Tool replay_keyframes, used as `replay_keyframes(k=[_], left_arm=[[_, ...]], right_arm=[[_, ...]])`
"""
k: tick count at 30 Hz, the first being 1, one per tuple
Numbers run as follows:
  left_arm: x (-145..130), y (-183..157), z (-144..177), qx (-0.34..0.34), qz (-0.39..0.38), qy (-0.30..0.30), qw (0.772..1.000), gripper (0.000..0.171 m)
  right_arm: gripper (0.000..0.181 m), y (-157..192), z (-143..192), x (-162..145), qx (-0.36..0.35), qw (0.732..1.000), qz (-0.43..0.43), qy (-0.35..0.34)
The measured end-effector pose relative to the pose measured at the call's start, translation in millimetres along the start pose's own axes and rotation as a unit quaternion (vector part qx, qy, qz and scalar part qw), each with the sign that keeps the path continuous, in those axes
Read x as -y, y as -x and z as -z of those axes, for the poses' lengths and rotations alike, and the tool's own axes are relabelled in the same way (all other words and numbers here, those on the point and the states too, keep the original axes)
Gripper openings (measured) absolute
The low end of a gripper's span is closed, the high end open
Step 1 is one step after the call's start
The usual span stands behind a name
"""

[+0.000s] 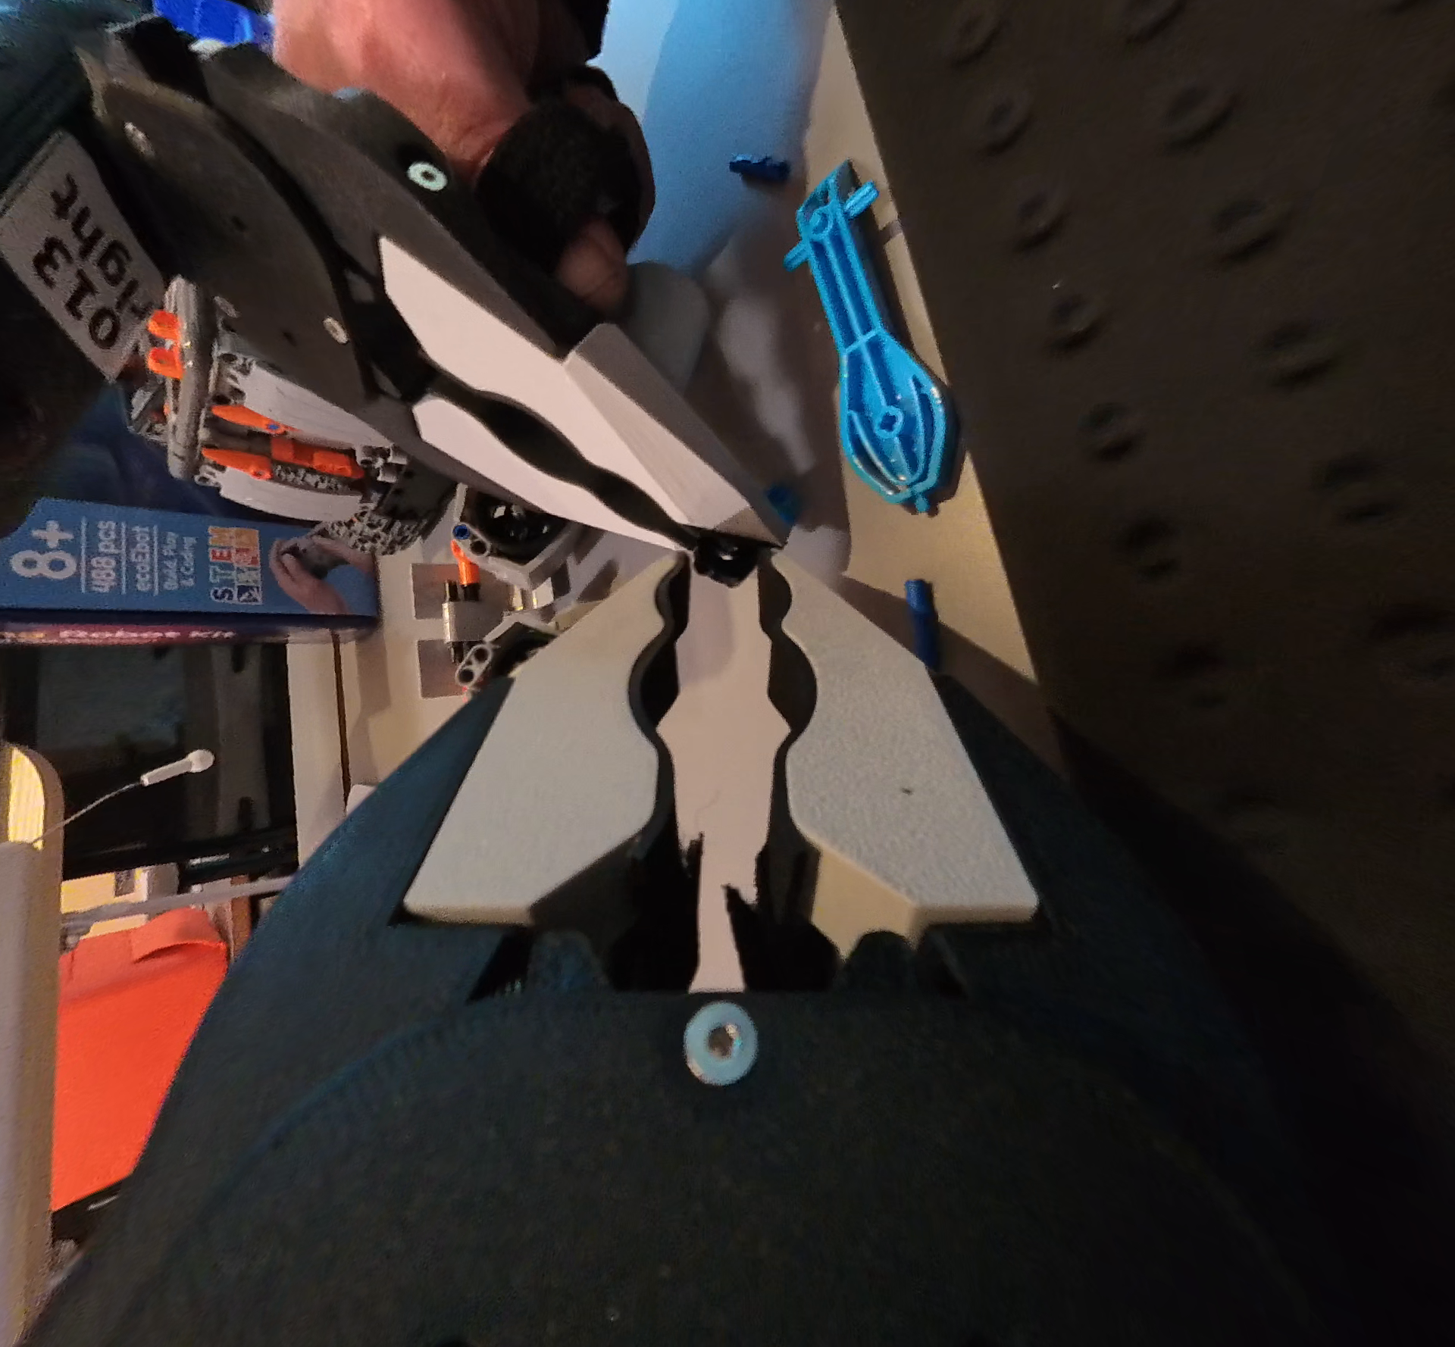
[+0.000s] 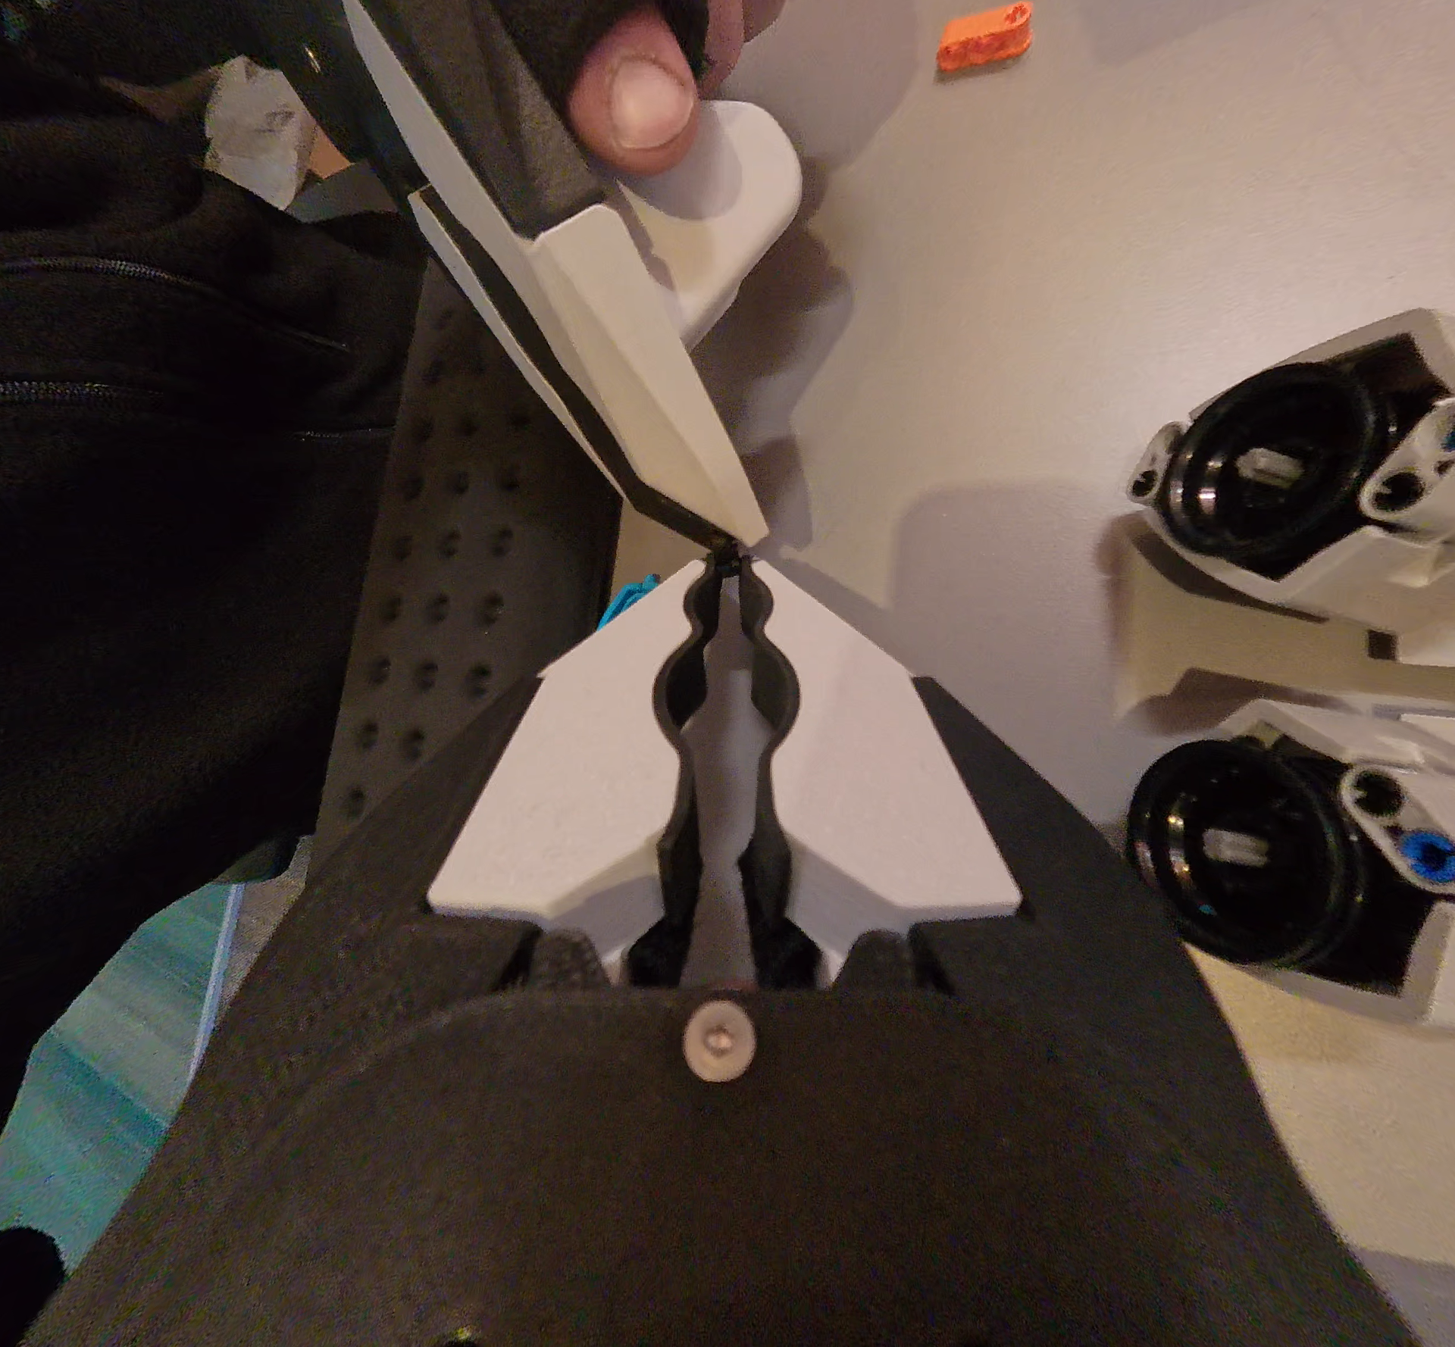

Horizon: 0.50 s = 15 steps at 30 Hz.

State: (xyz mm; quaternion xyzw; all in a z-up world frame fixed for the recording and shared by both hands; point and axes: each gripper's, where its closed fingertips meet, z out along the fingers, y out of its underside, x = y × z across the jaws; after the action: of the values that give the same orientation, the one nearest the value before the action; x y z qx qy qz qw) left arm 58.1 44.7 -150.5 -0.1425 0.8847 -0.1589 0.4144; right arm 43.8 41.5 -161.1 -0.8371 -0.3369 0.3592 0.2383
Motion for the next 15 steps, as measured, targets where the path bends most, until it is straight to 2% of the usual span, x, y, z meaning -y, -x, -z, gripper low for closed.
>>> replay_keyframes(k=[3, 5, 7, 9, 15], left_arm=[[-0.9, -2.0, -2.5, 0.002, -0.006, 0.004, 1.000, 0.014], [-2.2, -3.6, -3.8, -0.009, 0.017, 0.002, 1.000, 0.014], [-5.3, -2.6, -4.7, -0.020, 0.057, -0.002, 0.998, 0.014], [-9.2, -6.0, -6.1, -0.050, 0.112, -0.009, 0.992, 0.014], [-24.1, -14.2, -10.6, -0.124, 0.244, -0.012, 0.962, 0.014]], right_arm=[[0.001, -1.4, -1.1, -2.6, -0.003, 1.000, -0.003, 0.007], [0.002, -2.6, -2.2, -3.6, -0.004, 1.000, -0.004, 0.009], [0.004, -6.0, -1.4, -2.9, -0.016, 1.000, -0.003, 0.007], [0.013, -11.0, 2.8, -2.3, -0.036, 0.999, -0.002, 0.007], [0.021, -26.3, 10.8, -15.3, -0.118, 0.990, 0.053, 0.061]])
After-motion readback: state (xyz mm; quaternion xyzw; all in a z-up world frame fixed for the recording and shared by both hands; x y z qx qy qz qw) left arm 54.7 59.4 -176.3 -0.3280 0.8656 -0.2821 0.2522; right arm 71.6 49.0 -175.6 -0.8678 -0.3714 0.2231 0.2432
